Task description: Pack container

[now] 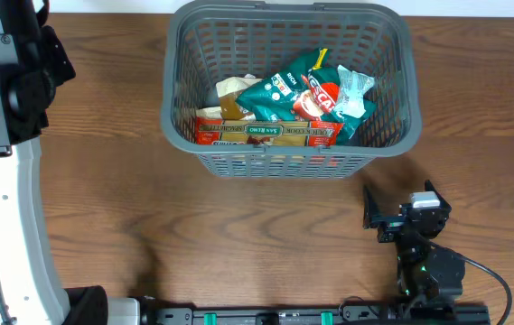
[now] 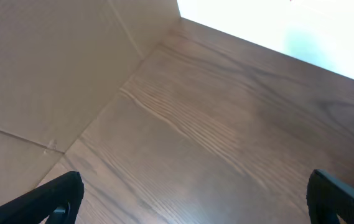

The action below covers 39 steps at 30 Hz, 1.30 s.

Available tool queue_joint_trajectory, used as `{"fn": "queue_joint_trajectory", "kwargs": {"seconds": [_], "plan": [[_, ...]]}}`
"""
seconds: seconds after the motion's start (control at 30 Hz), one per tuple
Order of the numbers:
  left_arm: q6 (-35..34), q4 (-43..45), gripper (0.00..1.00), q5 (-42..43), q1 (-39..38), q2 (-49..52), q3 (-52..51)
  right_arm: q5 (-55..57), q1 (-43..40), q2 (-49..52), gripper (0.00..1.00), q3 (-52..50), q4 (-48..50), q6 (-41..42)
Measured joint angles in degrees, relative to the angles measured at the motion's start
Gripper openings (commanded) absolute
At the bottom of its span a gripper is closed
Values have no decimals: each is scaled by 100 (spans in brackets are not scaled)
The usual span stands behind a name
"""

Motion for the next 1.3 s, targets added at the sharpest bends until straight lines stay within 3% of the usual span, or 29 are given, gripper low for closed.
{"fn": "queue_joint_trajectory", "kwargs": {"seconds": [0.77,1.07,1.3], "plan": [[22,-46,99,0,0,0,0,0,0,0,99,0,0,0],[-155,1023,99,2,7,-129,-7,0,0,0,99,0,0,0],[-332,1294,99,7,4,-1237,-26,-2,0,0,99,0,0,-2]]}}
